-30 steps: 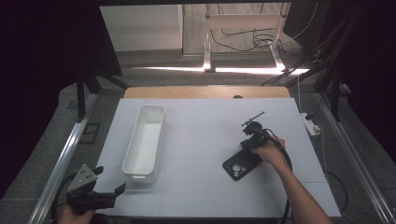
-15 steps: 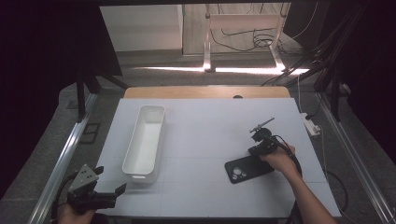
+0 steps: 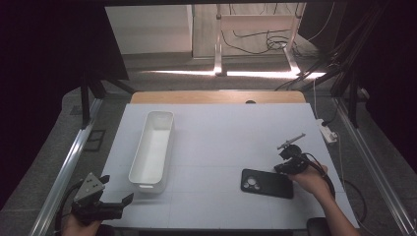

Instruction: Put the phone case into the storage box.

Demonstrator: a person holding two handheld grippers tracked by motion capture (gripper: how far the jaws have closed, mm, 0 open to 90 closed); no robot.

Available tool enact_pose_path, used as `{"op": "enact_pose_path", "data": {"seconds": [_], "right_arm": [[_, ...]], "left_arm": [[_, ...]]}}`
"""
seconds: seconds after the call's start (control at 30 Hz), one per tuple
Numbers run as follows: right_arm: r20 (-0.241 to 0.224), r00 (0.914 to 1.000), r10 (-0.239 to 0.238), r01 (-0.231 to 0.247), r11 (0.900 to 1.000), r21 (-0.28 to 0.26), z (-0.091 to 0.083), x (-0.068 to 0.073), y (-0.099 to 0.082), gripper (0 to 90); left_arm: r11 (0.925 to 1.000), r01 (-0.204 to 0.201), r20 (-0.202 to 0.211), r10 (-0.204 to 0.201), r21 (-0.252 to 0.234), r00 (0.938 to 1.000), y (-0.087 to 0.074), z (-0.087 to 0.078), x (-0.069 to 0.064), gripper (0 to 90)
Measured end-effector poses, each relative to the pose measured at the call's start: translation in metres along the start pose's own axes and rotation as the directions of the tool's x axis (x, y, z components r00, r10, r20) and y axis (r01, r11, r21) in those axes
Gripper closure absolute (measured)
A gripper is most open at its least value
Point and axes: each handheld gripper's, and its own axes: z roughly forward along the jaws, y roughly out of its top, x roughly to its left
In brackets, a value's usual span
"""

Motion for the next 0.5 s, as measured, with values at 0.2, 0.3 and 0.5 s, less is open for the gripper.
{"op": "enact_pose_path", "data": {"seconds": [0.2, 0.3, 0.5], "right_arm": [[-0.013, 0.9999, 0.002, -0.002, 1.0000, 0.010, -0.008, 0.003, -0.017, 89.5], [-0.018, 0.9998, -0.009, 0.010, 0.9998, 0.015, -0.011, 0.007, -0.023, 89.5], [-0.046, 0.9985, -0.030, 0.031, 0.9993, 0.021, -0.014, 0.014, -0.033, 89.5]], "left_arm": [[1.0000, -0.005, -0.002, 0.005, 0.005, 1.0000, 0.001, 0.001, 0.000, 0.8], [0.9999, -0.007, -0.002, 0.007, 0.007, 1.0000, 0.001, 0.001, -0.001, 0.8], [0.9999, -0.011, -0.005, 0.011, 0.009, 0.9999, 0.001, 0.002, -0.001, 0.8]]}}
